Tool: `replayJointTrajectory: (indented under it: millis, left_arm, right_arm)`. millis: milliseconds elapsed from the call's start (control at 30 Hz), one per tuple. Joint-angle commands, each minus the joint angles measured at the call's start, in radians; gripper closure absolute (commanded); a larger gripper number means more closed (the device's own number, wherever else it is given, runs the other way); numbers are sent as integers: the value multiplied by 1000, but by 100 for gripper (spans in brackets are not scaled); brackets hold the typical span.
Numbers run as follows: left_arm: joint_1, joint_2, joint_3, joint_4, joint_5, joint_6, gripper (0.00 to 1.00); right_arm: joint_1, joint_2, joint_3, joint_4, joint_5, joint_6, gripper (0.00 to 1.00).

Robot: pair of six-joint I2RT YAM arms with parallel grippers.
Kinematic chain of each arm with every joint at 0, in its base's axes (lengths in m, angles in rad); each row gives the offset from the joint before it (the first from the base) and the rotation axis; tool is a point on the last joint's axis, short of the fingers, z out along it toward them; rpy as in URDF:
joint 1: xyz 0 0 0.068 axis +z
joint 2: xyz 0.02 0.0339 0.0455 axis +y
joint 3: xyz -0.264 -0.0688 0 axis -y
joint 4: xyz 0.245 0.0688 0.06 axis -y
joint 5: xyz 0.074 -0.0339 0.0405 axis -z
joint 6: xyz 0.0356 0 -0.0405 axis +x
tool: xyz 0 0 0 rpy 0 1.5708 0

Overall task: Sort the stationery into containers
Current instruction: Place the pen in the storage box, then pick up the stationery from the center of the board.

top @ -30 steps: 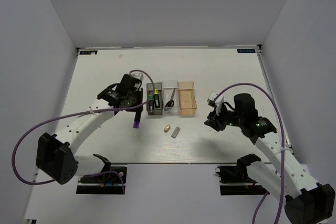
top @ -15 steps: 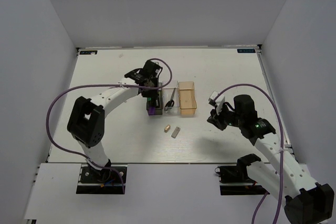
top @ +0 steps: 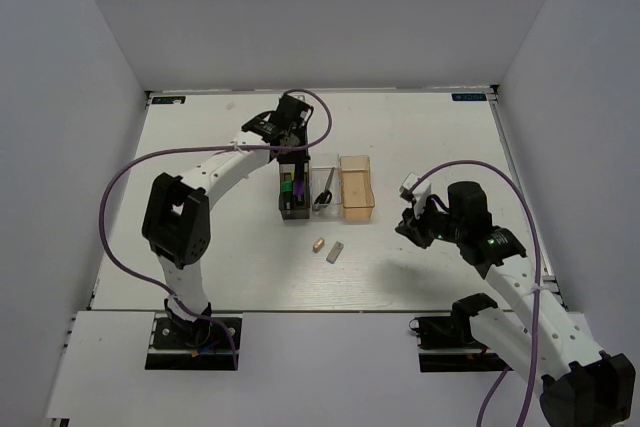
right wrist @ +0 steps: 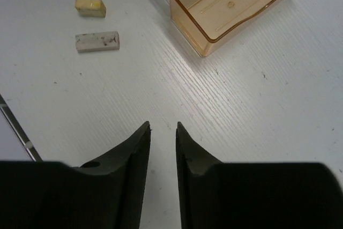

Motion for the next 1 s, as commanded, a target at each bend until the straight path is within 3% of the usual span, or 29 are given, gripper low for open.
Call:
replayJointTrajectory:
  millis: [0, 33, 67, 100, 133, 167, 200, 400, 433, 467, 500, 533, 567, 600, 667, 733, 767, 800, 833, 867, 900, 967]
  left_arm:
    - [19, 36, 72, -27, -32, 3, 100]
    - [16, 51, 81, -35, -37, 3, 97]
    - [16, 53, 82, -41, -46, 4, 84]
    - [18, 54, 76, -43, -46, 3, 79]
    - [18, 51, 69, -41, -46, 1, 73]
    - [18, 48, 52, -29, -51, -3, 58]
    - [18, 42, 35, -24, -55, -3, 55]
    - [18, -10, 16, -26, -43, 12, 45]
    - [18, -15, 16, -21, -39, 13, 45]
    - [16, -41, 12, -26, -36, 21, 45]
    - [7, -53, 7, -20, -31, 27, 51]
    - [-3, -68, 0, -18, -26, 33, 60]
    - [-11, -120, -31, -20, -17, 38, 75]
    - [-29, -139, -46, -26, 1, 61, 99]
    - [-97, -235, -141, -37, 14, 94, 100]
    - [-135, -315, -197, -84, 1, 124, 100]
    - [-181, -349, -314, -98, 3, 125, 93]
    - [-192, -413, -359, -107, 1, 119, 80]
    - [-203, -493, -495, -109, -2, 103, 41]
    - [-212, -536, -541, -115, 4, 92, 33]
    - [-212, -669, -581, -121, 12, 80, 27]
    - [-208, -763, -730, -124, 1, 43, 12]
  right_arm:
    - [-6, 3, -4, 36, -22, 5, 69]
    - [-7, 7, -4, 35, -26, -1, 59]
    - [-7, 10, -4, 32, -24, -6, 50]
    - [-6, 10, -6, 29, -26, -9, 33]
    - [-9, 6, -3, 29, -27, -9, 25]
    - [-9, 4, -1, 23, -27, -12, 15]
    - [-12, 4, -1, 23, -29, -15, 10]
    - [-24, -17, -11, 23, -49, -14, 10]
    - [-26, -16, -12, 23, -59, -12, 12]
    - [-27, -13, -11, 20, -62, -14, 23]
    - [-27, -10, -9, 21, -68, -24, 41]
    - [-27, -6, -9, 15, -102, -29, 81]
    - [-26, -10, -9, 3, -119, -38, 98]
    - [-27, -6, -14, -2, -160, -84, 100]
    - [-21, -2, -23, -42, -295, -153, 100]
    - [-15, 39, -35, -109, -437, -365, 100]
    - [-12, 53, -43, -172, -516, -529, 80]
    - [0, 103, -50, -239, -550, -617, 67]
    - [3, 124, -57, -256, -581, -762, 58]
    - [22, 145, -51, -307, -572, -910, 46]
    - [34, 202, -35, -318, -558, -958, 44]
    - [77, 288, 8, -348, -477, -1087, 40]
